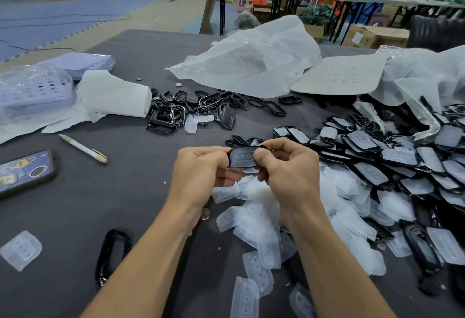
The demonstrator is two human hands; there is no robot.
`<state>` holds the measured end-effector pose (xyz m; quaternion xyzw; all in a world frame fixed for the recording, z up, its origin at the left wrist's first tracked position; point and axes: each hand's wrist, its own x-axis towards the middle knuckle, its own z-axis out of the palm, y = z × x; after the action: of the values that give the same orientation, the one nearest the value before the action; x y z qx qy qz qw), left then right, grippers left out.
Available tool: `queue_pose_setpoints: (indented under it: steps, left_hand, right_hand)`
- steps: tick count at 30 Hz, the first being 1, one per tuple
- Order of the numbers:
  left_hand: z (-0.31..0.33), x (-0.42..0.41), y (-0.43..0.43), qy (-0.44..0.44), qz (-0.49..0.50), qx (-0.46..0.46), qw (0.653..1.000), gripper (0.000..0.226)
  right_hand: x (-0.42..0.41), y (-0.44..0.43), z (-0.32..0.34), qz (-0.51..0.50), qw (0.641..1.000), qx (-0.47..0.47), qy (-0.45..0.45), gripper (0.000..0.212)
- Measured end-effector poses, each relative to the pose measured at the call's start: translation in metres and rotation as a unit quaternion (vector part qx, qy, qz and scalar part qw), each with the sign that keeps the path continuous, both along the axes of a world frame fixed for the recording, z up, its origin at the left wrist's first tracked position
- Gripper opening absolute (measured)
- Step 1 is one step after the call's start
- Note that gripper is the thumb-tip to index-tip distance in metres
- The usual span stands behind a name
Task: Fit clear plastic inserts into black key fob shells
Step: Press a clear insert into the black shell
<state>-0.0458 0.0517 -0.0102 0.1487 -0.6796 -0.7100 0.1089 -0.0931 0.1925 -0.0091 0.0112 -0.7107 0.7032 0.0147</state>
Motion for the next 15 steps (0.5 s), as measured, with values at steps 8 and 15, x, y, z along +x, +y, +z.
queue_pose_setpoints:
  steps: [8, 15]
  left_hand:
    - [-0.002, -0.004, 0.002, -0.005, 0.048, 0.004, 0.999, 0.026]
    - [-0.001, -0.003, 0.0, -0.008, 0.048, 0.004, 0.999, 0.029]
  right_hand:
    - [0.0, -0.001, -0.003, 0.015, 1.0, 0.02, 0.008, 0.014]
    - [0.009, 0.005, 0.007, 0.092, 0.925, 0.303, 0.208, 0.047]
